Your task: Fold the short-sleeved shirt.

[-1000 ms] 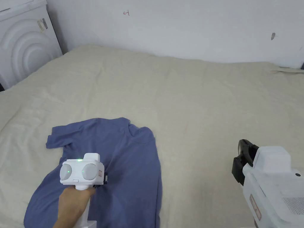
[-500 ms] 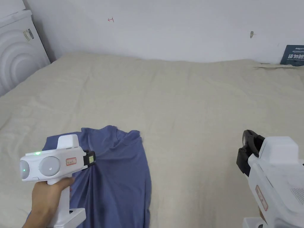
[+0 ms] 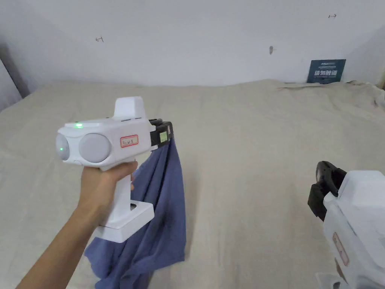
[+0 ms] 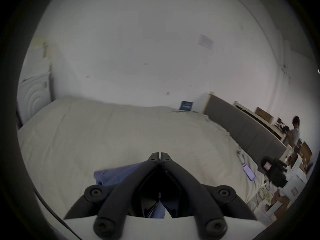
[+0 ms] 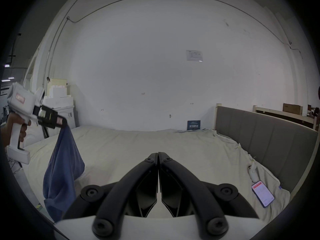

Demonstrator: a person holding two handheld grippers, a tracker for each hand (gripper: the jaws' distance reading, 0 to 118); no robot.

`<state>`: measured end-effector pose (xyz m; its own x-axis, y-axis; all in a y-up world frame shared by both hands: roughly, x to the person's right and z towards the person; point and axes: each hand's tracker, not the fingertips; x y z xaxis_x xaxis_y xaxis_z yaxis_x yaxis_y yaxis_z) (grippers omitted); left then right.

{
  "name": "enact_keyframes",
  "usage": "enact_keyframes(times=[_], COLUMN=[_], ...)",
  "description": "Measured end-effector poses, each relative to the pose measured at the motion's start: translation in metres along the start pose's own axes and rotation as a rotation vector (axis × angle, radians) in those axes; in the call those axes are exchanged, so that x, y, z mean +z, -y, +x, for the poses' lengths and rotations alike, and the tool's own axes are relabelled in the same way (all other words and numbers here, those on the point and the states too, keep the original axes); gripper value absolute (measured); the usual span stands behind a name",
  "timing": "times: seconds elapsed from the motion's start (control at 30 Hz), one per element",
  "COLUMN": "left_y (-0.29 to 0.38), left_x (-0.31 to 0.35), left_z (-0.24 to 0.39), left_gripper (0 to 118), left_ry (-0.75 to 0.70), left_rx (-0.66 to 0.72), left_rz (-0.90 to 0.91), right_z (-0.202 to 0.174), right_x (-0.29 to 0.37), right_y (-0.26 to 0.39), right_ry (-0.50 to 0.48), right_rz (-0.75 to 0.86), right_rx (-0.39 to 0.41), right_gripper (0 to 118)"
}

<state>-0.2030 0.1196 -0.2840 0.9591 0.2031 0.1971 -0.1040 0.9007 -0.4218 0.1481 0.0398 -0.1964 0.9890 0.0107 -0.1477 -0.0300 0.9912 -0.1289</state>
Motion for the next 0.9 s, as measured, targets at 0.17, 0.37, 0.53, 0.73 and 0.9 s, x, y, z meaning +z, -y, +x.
enact_keyframes(times=[0.17,0.37,0.53,0.73,0.9], left_y=[-0.020,-0.018,0.021,0.098,0.159], left_x=[-0.025,-0.058,-0.089,-0.137,-0.163], left_z=[0.059,0.106,0.129,0.125,0.114], left_gripper=[0,0,0,0,0], left_ry=[0.145,0.256,0.325,0.277,0.208], left_rx=[-0.063,-0.088,-0.114,-0.108,-0.087], left_rz=[0.026,0.001,-0.132,-0.358,-0.556], right_z=[0.023,0.050,0.068,0.081,0.084], right_x=[0.011,0.022,0.028,0.028,0.026], right_y=[-0.006,-0.008,-0.004,0.008,0.017], right_ry=[0.071,0.149,0.196,0.215,0.214], right_rz=[0.015,0.023,0.016,-0.008,-0.030], right_rx=[0.000,-0.008,-0.010,-0.019,-0.022], right_gripper=[0,0,0,0,0])
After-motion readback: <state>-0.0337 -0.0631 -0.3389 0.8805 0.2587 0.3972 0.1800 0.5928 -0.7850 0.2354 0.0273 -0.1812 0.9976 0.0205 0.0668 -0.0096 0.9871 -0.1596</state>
